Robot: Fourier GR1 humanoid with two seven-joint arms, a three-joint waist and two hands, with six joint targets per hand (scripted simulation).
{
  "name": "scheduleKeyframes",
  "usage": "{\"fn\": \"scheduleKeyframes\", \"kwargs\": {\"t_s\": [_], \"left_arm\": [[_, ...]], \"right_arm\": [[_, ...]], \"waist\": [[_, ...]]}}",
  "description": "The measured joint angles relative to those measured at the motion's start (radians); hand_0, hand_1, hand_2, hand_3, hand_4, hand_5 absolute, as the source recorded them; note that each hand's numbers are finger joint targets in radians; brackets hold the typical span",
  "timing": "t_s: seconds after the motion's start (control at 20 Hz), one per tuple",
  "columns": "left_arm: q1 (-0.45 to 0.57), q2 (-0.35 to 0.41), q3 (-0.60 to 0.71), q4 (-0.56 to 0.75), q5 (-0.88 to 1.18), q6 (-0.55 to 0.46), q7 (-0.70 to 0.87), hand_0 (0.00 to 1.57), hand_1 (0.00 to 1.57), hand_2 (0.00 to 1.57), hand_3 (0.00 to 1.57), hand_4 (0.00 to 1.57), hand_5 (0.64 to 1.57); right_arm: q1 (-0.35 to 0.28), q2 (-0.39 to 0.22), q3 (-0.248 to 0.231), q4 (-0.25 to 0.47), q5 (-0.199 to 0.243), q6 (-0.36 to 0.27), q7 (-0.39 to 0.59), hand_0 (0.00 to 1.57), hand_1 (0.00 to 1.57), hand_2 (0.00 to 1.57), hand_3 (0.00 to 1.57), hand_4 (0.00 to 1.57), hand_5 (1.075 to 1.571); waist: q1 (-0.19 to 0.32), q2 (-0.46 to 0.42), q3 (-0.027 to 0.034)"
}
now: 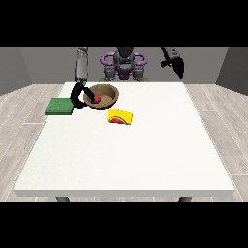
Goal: Pick the cup and pour the ball into the bowl, then pick the bowl and place it on the pad
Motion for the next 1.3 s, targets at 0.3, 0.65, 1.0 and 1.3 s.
{"fn": "scheduleKeyframes", "kwargs": {"t_s": [0.3, 0.65, 1.0, 1.3], "left_arm": [[0.090, 0.015, 0.047, 0.096, 0.014, 0.001, -0.016, 0.00, 0.00, 0.00, 0.00, 1.01, 1.407], [0.096, 0.050, 0.094, 0.096, 0.035, -0.003, -0.014, 0.00, 0.00, 0.00, 0.00, 1.02, 1.431], [0.059, 0.084, 0.137, 0.094, 0.070, -0.037, -0.043, 0.00, 0.00, 0.00, 0.00, 1.29, 1.510], [0.029, 0.264, 0.290, 0.096, 0.208, -0.188, -0.046, 0.00, 0.00, 0.00, 0.00, 1.29, 1.571]], "right_arm": [[-0.079, -0.026, 0.075, -0.050, 0.049, 0.053, 0.299, 1.57, 1.57, 1.57, 0.78, 0.82, 1.568], [-0.071, -0.135, 0.031, -0.123, 0.003, 0.182, 0.367, 1.57, 1.57, 1.57, 0.47, 0.83, 1.570], [-0.061, -0.227, -0.032, -0.152, -0.028, 0.248, 0.335, 1.57, 1.57, 1.57, 0.00, 0.89, 1.571], [-0.011, -0.301, -0.106, -0.122, -0.064, 0.273, 0.228, 1.57, 1.57, 1.57, 0.00, 0.87, 1.570]], "waist": [[-0.106, -0.146, 0.0109], [-0.164, -0.144, 0.0148], [-0.151, -0.056, 0.0154], [-0.105, 0.005, 0.0159]]}}
